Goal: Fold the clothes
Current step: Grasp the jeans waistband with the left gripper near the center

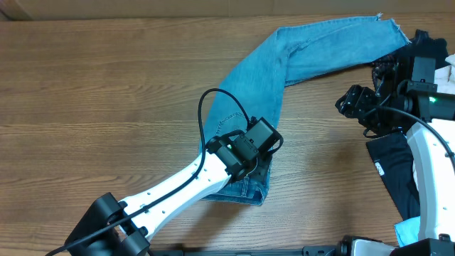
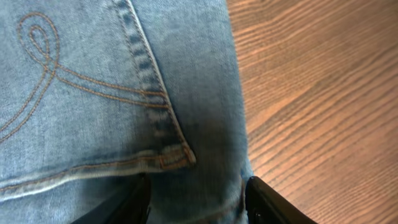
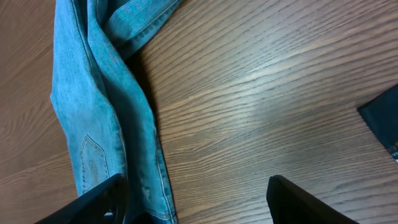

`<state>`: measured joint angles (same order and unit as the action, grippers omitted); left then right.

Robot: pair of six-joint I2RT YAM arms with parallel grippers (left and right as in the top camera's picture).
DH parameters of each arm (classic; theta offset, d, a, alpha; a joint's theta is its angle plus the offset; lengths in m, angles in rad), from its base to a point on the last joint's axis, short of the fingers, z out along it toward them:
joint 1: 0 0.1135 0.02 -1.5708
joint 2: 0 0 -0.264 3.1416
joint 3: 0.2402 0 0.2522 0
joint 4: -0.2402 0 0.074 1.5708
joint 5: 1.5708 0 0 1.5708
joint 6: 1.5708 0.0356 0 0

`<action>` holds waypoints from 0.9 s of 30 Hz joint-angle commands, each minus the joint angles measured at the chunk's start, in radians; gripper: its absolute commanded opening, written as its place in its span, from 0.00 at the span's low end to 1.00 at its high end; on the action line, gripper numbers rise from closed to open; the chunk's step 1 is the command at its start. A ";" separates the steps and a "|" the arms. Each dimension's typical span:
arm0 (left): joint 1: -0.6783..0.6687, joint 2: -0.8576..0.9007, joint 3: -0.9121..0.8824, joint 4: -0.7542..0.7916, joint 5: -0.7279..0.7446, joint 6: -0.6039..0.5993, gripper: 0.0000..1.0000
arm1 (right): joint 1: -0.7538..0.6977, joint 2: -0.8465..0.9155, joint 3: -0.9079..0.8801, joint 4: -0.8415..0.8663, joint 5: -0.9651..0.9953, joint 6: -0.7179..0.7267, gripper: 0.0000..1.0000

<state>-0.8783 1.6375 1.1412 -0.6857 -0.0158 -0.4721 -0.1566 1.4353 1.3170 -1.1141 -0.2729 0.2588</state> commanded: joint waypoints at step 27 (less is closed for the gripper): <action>-0.143 0.189 0.277 -0.292 -0.350 0.023 0.66 | -0.002 -0.004 0.010 0.005 0.003 -0.032 0.75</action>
<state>-1.0016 1.8053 1.3785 -0.9627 -0.2794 -0.4637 -0.1566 1.4353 1.3170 -1.1145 -0.2729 0.2340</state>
